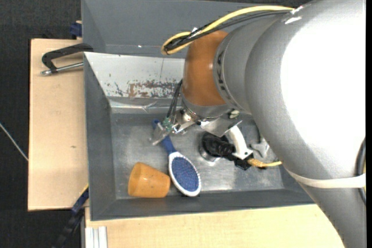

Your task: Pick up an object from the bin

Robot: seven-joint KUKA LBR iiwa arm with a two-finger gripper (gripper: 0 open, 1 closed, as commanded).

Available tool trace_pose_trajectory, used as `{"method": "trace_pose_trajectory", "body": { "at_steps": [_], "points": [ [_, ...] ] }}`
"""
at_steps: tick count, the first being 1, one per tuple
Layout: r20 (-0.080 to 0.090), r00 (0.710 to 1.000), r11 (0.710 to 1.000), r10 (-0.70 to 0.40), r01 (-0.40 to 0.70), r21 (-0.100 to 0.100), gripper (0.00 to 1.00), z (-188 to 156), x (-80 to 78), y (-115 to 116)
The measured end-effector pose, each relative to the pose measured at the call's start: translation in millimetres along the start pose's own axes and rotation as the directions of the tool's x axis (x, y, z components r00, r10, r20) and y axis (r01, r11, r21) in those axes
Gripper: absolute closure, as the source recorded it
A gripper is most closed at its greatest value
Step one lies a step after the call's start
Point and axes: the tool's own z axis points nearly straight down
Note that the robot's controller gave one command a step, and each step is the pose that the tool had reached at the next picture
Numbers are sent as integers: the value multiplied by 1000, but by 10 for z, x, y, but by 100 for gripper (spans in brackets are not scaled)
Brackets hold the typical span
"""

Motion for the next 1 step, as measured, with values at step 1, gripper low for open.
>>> {"method": "trace_pose_trajectory", "body": {
  "at_steps": [1],
  "points": [
    [2,999,999,-48,48,-8,0,275,-40,-280]
  ]
}}
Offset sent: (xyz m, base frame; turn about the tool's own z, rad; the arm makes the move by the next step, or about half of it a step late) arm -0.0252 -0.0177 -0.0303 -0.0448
